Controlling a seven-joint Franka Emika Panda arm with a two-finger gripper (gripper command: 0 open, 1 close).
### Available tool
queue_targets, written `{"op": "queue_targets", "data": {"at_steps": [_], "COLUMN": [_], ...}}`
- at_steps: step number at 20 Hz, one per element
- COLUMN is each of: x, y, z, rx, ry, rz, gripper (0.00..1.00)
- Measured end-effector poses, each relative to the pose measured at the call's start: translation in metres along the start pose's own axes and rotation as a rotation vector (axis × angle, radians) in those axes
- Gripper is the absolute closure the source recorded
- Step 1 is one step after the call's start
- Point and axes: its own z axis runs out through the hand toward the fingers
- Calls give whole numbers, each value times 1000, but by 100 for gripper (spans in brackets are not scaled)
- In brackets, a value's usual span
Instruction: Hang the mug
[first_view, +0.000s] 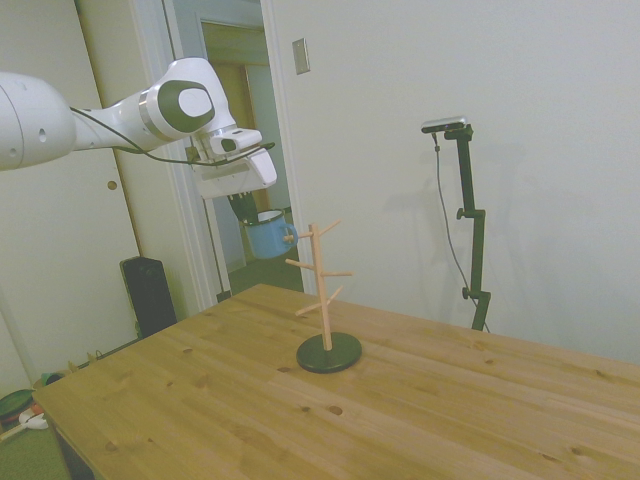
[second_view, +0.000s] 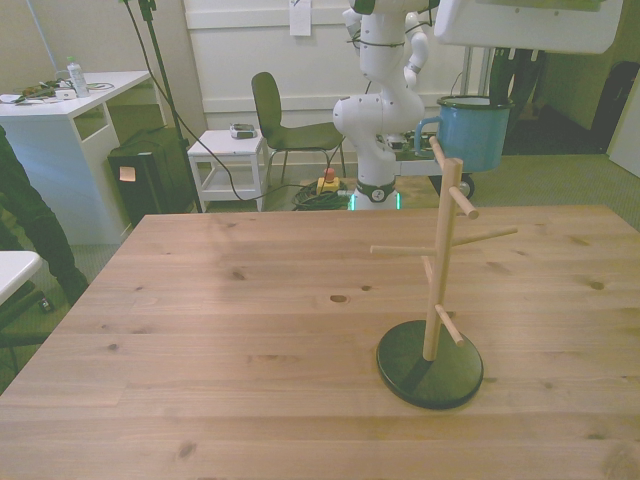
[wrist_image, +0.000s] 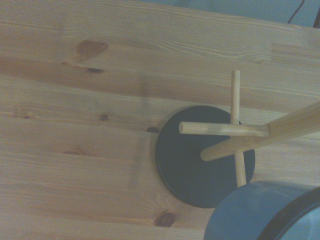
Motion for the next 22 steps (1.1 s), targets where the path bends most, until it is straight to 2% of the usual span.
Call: {"op": "queue_targets", "data": {"at_steps": [7,8,22], "x": [9,10,15], "y": [-5,-4,0], "z": [8,8,9], "rx": [-2,-3,-7], "ry": [-4,-3,5], "rz": [6,8,18], "gripper": [100,0,0]}}
